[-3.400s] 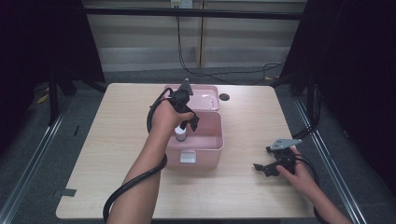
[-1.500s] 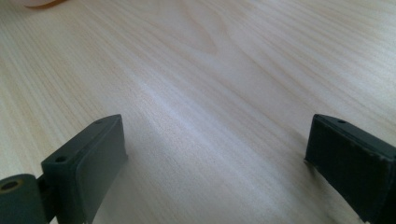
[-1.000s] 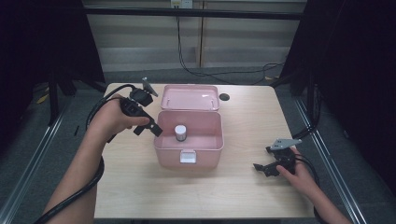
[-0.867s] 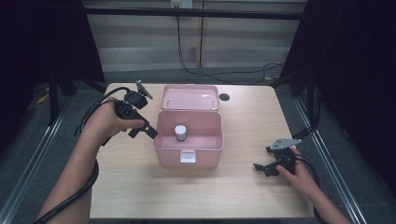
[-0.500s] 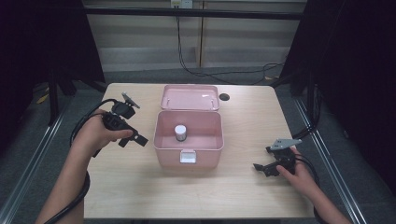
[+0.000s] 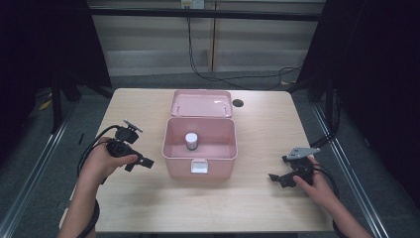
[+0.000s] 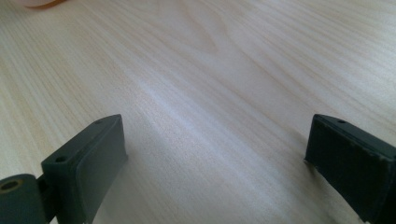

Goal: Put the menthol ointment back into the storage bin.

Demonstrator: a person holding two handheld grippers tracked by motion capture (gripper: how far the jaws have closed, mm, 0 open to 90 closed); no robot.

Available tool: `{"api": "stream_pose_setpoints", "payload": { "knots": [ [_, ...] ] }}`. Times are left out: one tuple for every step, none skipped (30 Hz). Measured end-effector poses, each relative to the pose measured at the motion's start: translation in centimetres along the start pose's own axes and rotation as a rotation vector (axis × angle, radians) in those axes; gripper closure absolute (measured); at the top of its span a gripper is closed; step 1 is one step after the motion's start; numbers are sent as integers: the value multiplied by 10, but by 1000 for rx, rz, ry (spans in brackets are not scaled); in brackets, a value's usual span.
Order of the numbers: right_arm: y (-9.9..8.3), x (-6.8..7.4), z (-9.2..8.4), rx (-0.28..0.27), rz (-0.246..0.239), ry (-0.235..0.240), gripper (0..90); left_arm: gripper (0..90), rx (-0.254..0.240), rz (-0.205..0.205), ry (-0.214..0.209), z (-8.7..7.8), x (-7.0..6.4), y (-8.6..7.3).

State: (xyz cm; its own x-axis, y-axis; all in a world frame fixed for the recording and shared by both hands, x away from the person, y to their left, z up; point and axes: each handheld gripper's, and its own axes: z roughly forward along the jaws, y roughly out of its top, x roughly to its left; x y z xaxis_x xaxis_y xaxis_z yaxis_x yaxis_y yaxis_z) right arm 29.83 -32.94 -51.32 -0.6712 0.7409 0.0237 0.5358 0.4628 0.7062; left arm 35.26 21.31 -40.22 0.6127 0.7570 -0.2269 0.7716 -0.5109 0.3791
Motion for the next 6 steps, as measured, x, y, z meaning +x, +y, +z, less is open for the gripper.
{"api": "stream_pose_setpoints", "payload": {
  "knots": [
    [0,0,0,0,-2,0,45,217,-3,10,2,1,1,-2],
    [0,0,0,0,0,0,45,217,-16,1,1,2,0,-4],
    [0,0,0,0,-2,0,45,217,-26,-2,0,3,0,-6],
    [0,0,0,0,0,0,45,217,-27,5,-1,3,0,-7],
    [0,0,0,0,0,0,45,217,-40,-6,-1,4,0,-8],
    [0,0,0,0,-2,0,45,217,-46,-11,1,4,0,-9]
  ]
}}
